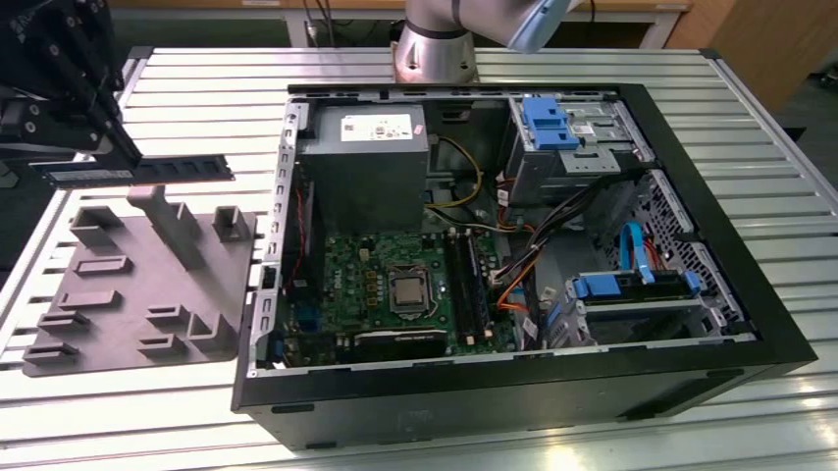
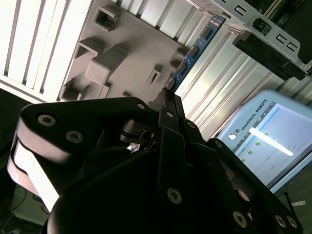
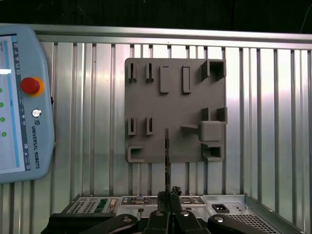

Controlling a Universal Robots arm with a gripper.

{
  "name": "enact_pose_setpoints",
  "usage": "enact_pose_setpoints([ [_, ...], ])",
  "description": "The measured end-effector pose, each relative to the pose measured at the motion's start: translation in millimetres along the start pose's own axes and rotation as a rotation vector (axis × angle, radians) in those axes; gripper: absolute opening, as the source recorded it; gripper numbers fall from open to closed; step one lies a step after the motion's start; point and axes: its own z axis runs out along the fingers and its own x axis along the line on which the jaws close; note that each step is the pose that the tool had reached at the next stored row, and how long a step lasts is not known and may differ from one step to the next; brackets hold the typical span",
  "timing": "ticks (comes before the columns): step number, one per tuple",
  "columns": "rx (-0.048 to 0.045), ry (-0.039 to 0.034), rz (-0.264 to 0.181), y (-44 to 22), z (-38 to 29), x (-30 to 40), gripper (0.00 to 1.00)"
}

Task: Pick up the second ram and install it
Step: 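Pick up the second ram and move it above second insertion slot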

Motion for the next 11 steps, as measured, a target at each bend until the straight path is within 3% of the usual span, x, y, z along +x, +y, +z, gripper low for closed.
enact_pose_setpoints([
  [11, 0.0, 0.0, 0.0, -11.6, 0.0, -0.1, 0.11],
])
